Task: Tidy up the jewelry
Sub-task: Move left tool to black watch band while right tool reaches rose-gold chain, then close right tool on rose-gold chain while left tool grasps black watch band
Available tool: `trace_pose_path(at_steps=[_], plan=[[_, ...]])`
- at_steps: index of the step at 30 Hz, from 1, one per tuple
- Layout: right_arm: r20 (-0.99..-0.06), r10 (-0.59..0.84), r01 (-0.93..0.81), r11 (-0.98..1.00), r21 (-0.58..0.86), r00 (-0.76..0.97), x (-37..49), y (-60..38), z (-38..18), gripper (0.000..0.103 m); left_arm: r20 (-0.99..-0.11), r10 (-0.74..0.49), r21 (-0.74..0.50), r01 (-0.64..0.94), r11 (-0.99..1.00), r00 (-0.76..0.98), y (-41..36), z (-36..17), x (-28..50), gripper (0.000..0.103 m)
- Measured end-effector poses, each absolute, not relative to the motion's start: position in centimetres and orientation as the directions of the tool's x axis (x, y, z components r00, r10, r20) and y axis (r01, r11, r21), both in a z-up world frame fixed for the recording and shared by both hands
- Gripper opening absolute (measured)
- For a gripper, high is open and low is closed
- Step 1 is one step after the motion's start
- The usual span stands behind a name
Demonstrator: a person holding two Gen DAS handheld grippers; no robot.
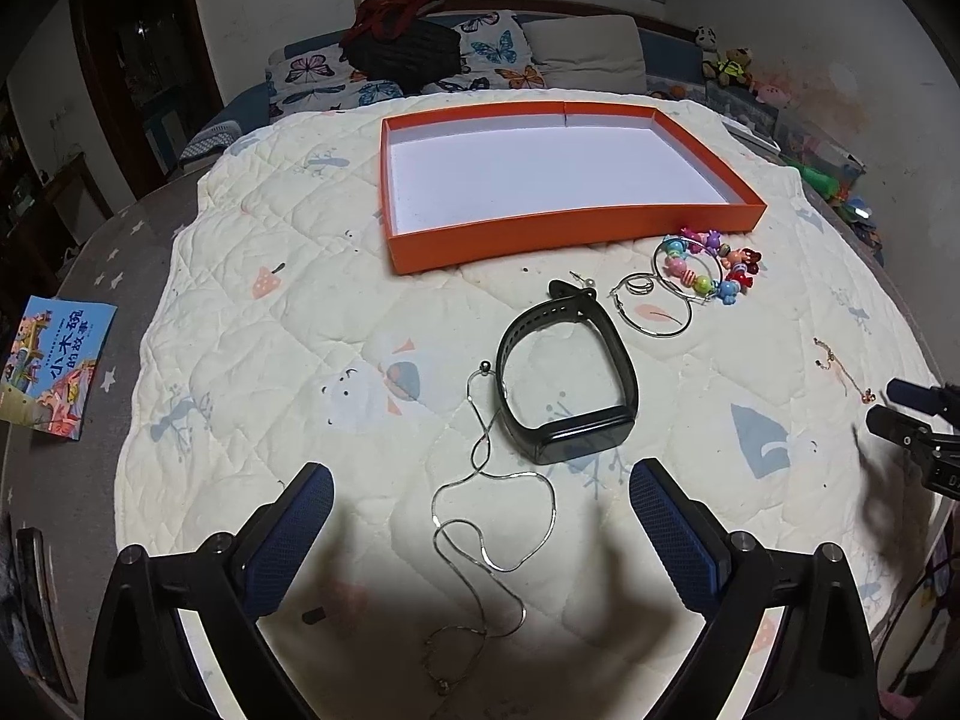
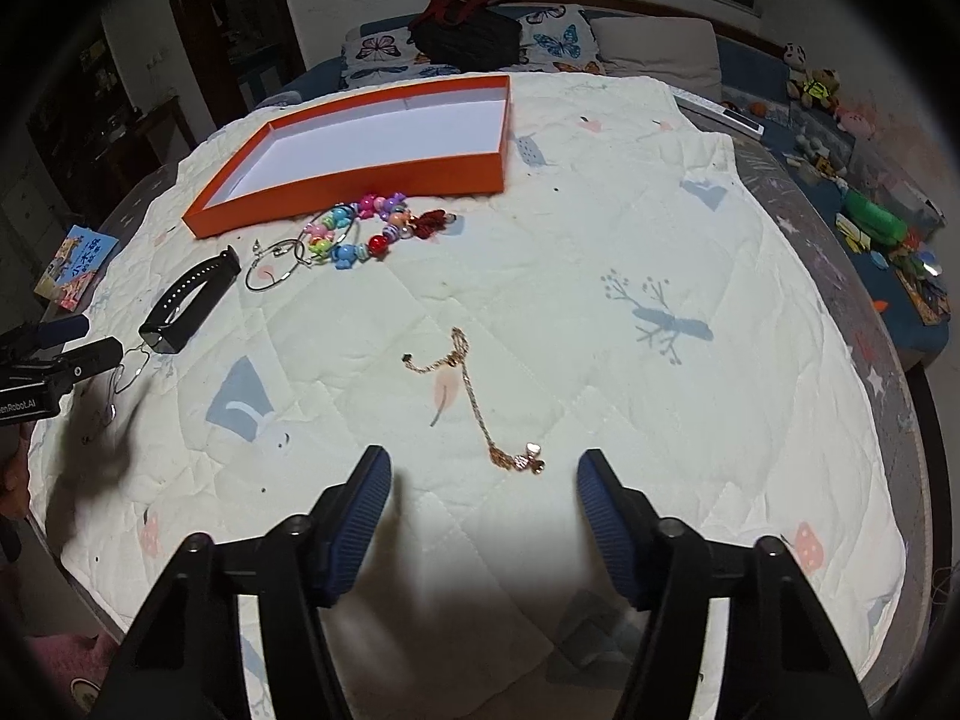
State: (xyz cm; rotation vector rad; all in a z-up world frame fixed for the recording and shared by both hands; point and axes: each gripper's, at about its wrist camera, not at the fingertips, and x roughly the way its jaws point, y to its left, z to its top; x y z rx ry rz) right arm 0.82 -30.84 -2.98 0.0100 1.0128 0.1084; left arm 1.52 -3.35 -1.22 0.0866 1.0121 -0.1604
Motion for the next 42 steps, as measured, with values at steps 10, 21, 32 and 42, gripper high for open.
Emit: trace_pose_path(at_steps=[10,21,32,42], plan=[[-0.845,0.117,-0.090,0.993,0.082,0.523,1.2,-31.6,-3.6,0.040,-0.855,-0.150,-0.056,0.200,0.978,0.497,-3.8,-1.8,1.9,0.087],[-0.830,0.116,-0.116,0.991,0.062,0.545,1.0,-32.4,-3.4,0.017,-0.851,-0.164,-0.037,0.254,0.966,0.499,-5.4,-1.8,1.9,0.073],[-0.823,0.102,-0.137,0.990,0.030,0.558,0.8,-32.3,-3.8,0.013,-0.848,-0.184,-0.046,0.276,0.960,0.497,-5.8,-1.9,2.3,0.069],[-0.819,0.095,-0.111,0.993,0.038,0.566,-0.1,-33.6,-3.2,0.012,-0.851,-0.213,-0.085,0.275,0.958,0.480,-5.7,-2.6,3.6,0.069]])
